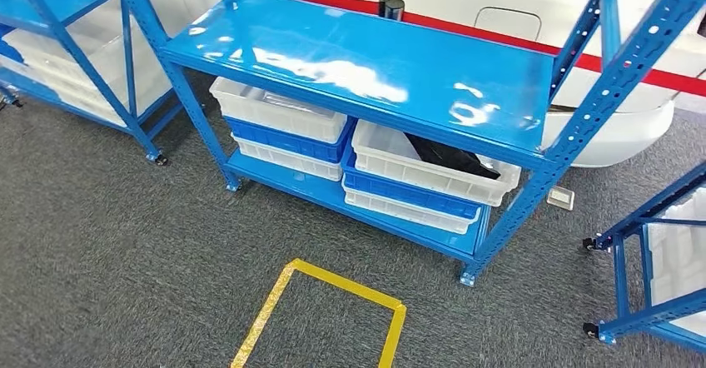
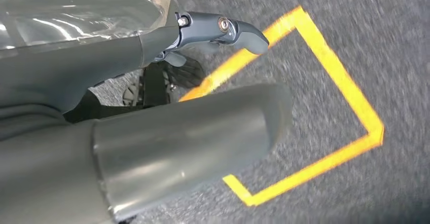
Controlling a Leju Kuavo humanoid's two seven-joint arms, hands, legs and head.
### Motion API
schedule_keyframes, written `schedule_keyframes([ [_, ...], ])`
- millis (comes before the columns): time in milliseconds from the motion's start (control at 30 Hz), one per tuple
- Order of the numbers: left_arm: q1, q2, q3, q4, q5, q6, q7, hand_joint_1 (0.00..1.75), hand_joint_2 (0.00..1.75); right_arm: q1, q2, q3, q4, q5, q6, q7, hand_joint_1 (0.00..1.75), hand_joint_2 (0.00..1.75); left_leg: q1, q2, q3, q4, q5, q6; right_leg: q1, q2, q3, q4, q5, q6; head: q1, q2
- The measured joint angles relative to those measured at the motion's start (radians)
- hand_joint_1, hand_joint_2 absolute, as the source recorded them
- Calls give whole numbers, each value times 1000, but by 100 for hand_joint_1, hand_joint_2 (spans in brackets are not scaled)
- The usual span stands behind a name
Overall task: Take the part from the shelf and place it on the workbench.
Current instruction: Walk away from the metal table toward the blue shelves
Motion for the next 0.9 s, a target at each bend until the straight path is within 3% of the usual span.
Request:
schedule_keyframes([
  [67,2,0,0,0,0,-1,0,0,0,-1,0,0,0,0,0,0,0,0,1,-39,-57,130,-69,-4,2,22,-4,0,3,-5,-6,0],
  [100,4,0,0,0,0,-1,1,0,0,0,1,0,0,0,0,0,0,0,1,-45,-84,185,-88,-5,4,34,-5,1,4,-6,-7,0],
  [133,4,0,0,0,0,-1,1,0,0,1,1,0,0,0,0,0,0,0,1,-47,-99,211,-89,-3,6,47,-4,1,4,-6,-8,0],
  [167,5,0,0,0,0,-1,1,0,0,3,1,0,0,0,0,0,0,0,1,-49,-94,196,-67,0,7,60,-3,1,4,-6,-8,0],
  [200,5,0,0,0,1,-2,2,0,0,4,0,0,0,0,0,0,0,0,1,-55,-72,145,-31,4,7,73,-1,1,4,-6,-8,0],
  [267,5,2,0,0,1,-5,2,0,0,3,2,0,0,1,0,0,0,0,2,-98,-12,12,35,17,9,97,1,3,4,-4,-8,0],
  [333,5,3,0,0,2,-7,3,0,0,1,3,0,0,1,0,0,0,0,0,-132,16,-55,54,26,9,117,-7,4,7,3,-9,0],
  [367,4,3,0,0,3,-8,3,0,0,1,4,0,0,2,0,0,0,0,-2,-131,17,-59,52,29,8,127,-12,4,10,10,-8,0],
  [400,4,2,0,0,5,-10,4,0,0,1,4,0,0,2,0,0,0,0,-3,-120,17,-63,55,33,5,138,-17,2,12,17,-9,0],
  [467,2,0,0,0,7,-13,4,0,0,3,3,-2,0,2,0,0,0,0,-1,-95,21,-76,63,46,6,118,-36,25,1,23,-6,0],
  [500,2,-1,0,0,7,-15,4,0,0,3,3,-3,0,2,0,0,0,0,0,-81,22,-83,67,52,7,95,-57,63,-19,22,-2,0],
  [567,2,-1,0,0,8,-16,4,0,0,0,1,-6,0,2,0,0,0,0,-2,-51,21,-86,70,59,8,49,-121,194,-79,16,7,0],
  [633,3,-2,0,0,7,-16,5,0,0,1,0,-8,0,2,0,0,0,0,-3,-21,19,-85,69,59,5,35,-166,293,-110,22,9,0],
  [667,4,-2,0,0,7,-16,5,0,0,3,0,-9,0,2,0,0,0,0,-3,-9,19,-85,69,59,3,31,-160,288,-103,29,9,0],
  [700,3,-3,0,0,7,-16,5,0,0,4,-1,-9,0,1,0,0,0,0,-3,2,20,-85,68,58,2,26,-133,242,-83,38,10,0],
  [767,3,-5,0,0,7,-16,5,0,0,4,-3,-10,0,2,0,0,0,0,-6,21,23,-81,64,52,2,-13,-50,94,-36,46,12,0],
  [833,2,-6,0,0,7,-16,5,0,0,0,-4,-10,0,2,0,0,0,0,-12,38,26,-76,59,41,7,-44,-3,6,-12,36,10,0],
  [900,0,-7,0,0,7,-16,5,0,0,1,-4,-10,0,3,0,0,0,0,-12,55,29,-75,55,29,10,-33,-4,-3,-7,21,6,0],
])
